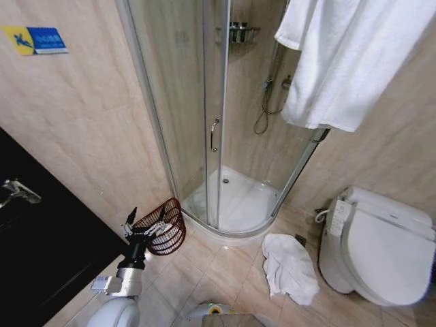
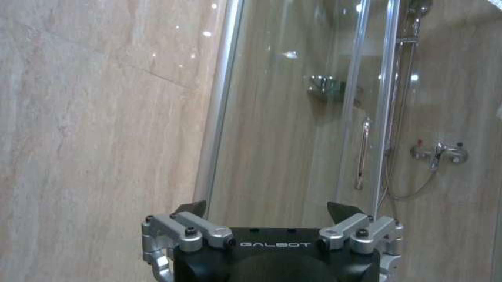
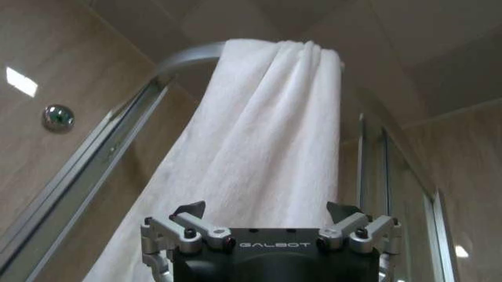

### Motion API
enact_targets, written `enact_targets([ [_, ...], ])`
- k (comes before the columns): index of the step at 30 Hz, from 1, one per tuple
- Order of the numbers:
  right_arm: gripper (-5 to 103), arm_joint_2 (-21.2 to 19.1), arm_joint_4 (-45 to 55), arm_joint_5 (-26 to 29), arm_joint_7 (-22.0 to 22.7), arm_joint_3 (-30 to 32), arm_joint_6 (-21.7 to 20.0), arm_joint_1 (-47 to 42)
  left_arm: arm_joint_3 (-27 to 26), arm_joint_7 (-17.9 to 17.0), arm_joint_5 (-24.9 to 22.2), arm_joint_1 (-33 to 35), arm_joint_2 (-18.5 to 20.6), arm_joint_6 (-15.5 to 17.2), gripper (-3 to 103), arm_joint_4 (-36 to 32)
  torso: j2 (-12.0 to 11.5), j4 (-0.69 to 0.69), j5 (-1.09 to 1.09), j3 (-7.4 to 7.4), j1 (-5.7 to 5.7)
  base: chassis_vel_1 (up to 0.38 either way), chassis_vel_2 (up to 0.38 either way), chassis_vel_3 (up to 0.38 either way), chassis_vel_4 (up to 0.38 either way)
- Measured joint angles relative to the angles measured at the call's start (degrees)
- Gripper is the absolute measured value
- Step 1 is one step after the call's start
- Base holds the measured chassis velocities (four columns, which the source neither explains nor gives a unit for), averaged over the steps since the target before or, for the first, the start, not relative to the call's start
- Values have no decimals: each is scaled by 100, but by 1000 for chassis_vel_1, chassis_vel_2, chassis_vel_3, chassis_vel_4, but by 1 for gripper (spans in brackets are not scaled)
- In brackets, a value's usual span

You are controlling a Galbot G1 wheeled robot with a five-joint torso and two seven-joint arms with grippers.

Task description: Discard the used towel into the hamper.

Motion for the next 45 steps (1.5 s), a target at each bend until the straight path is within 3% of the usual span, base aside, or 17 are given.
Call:
enact_targets([
  [7, 100, -428, -187, 300, 72, 13, -78, 140, -2, 0, 0, 0, 1, 0, 100, 0, 0, 3, 0, 0, 0, 0, 0, 0, 0],
  [16, 100, -1754, -1100, 820, 123, 836, 55, -639, -2, 0, 0, 0, 1, 0, 100, 0, 0, 1, -1, 0, -1, 0, 0, 0, 0],
  [20, 100, -2023, -1295, 1012, 142, 1167, 54, -868, -2, 0, 0, 0, 1, 0, 100, 0, 0, 2, -1, 0, 0, 0, 0, 0, 0],
  [21, 100, -2119, -1364, 1080, 165, 1363, 52, -981, -1, 0, 0, 0, 1, 0, 100, 0, 0, 2, -1, 0, 0, 0, 0, 0, 0],
  [23, 100, -2420, -1634, 1177, 219, 2348, 47, -1615, -2, 0, 0, 0, 0, 0, 100, 0, 0, 0, -3, -1, -1, 0, 0, 0, 0],
  [24, 100, -2420, -1634, 1177, 219, 2348, 47, -1615, -2, 0, 0, 0, 0, 0, 100, 0, 0, 0, -3, -1, -1, 0, 0, 0, 0],
  [28, 100, -3248, -2455, 1196, 266, 4277, -4, -3255, -1, 1, 0, 0, 1, 0, 100, 0, 0, 2, -1, 0, -1, 0, 0, 0, 0],
  [29, 100, -3248, -2455, 1196, 266, 4277, -4, -3255, -1, 1, 0, 0, 1, 0, 100, 0, 0, 2, -1, 0, -1, 0, 0, 0, 0],
  [32, 100, -3677, -2850, 1117, 366, 5176, -5, -4055, -2, 0, 0, 0, 1, 0, 100, 0, 0, 5, -11, 0, 0, 0, 0, 0, 0],
  [35, 100, -3782, -2966, 1056, 444, 5515, -6, -4420, -2, 0, 0, 0, 1, 0, 100, 0, 0, 3, 3, 1, 1, 0, 0, 0, 0],
  [45, 100, -3702, -3084, 950, 542, 6011, 19, -5126, -1, 0, 0, 0, 1, 0, 100, 0, 0, -2, -3, -1, -1, 0, 0, 0, 0],
])
